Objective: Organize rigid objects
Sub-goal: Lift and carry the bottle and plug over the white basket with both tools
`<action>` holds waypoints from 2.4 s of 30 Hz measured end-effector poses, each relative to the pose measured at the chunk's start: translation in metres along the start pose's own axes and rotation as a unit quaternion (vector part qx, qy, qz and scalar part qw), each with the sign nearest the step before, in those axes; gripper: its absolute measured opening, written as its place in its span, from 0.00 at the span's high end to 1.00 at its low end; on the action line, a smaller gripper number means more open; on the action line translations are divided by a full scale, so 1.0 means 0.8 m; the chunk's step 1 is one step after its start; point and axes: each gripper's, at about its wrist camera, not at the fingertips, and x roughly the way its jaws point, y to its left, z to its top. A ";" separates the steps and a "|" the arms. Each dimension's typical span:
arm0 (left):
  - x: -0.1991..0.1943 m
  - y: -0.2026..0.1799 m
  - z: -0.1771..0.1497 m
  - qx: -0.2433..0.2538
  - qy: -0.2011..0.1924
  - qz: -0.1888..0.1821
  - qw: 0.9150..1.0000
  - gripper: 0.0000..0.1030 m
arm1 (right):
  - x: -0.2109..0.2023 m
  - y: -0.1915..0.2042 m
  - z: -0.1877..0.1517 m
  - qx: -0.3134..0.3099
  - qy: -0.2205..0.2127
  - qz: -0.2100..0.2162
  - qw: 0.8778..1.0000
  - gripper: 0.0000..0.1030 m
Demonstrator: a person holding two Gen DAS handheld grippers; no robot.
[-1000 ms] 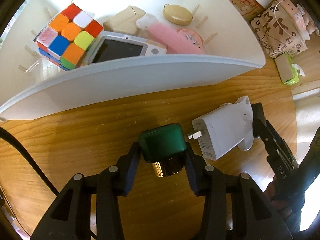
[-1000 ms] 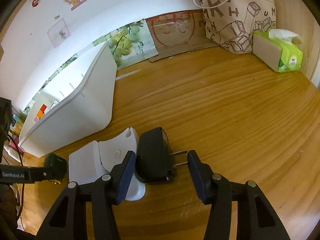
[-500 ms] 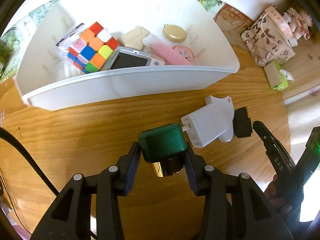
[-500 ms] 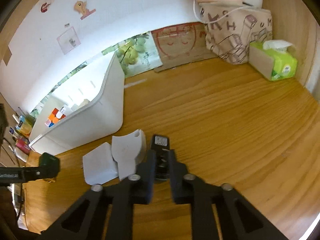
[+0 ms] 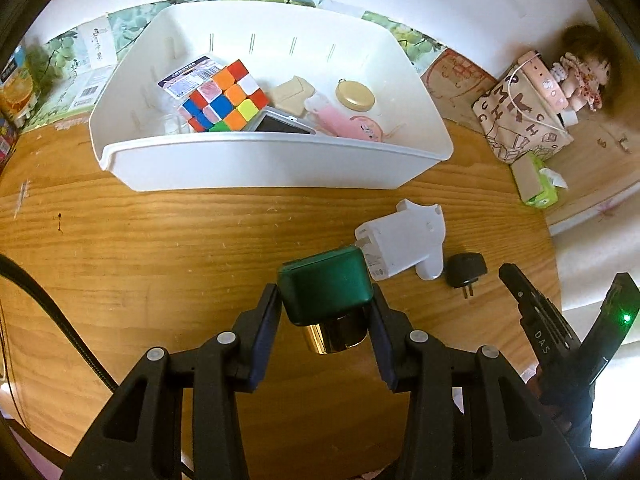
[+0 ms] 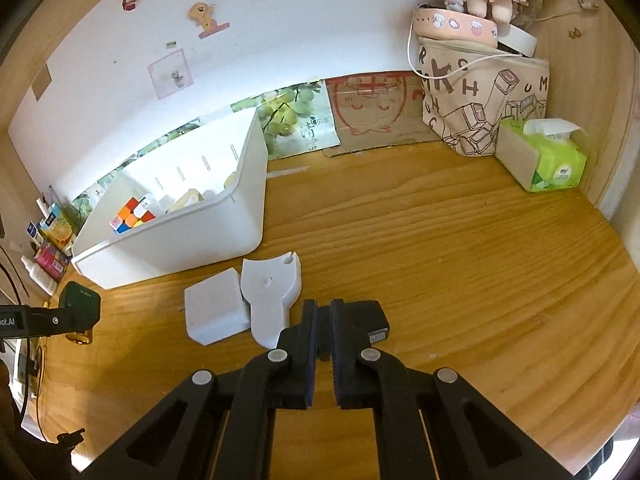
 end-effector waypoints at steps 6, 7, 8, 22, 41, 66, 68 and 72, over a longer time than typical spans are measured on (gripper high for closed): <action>-0.006 -0.002 -0.008 -0.004 -0.010 0.003 1.000 0.56 | 0.002 -0.008 -0.005 0.011 0.019 0.006 1.000 0.94; -0.007 -0.002 -0.009 -0.005 -0.012 0.003 1.000 0.56 | 0.003 -0.009 -0.006 0.012 0.020 0.008 1.000 0.94; -0.008 -0.003 -0.009 -0.005 -0.014 0.004 1.000 0.56 | 0.004 -0.009 -0.006 0.013 0.022 0.009 1.000 0.94; -0.009 -0.025 -0.013 0.005 -0.037 0.013 0.999 0.55 | 0.054 -0.015 -0.006 0.010 0.092 0.013 0.996 0.48; -0.007 -0.066 -0.016 0.038 -0.034 0.037 0.998 0.55 | 0.083 -0.007 0.001 -0.029 0.115 0.008 0.993 0.36; -0.036 -0.086 -0.035 0.117 -0.055 0.030 0.991 0.55 | 0.046 -0.003 -0.034 -0.010 0.149 0.003 0.989 0.51; -0.035 -0.080 -0.035 0.119 -0.055 0.031 0.991 0.55 | 0.040 0.001 -0.032 -0.007 0.144 0.005 0.990 0.51; -0.035 -0.065 -0.027 0.124 -0.058 0.047 0.990 0.55 | 0.033 0.012 -0.019 -0.008 0.137 0.008 0.991 0.51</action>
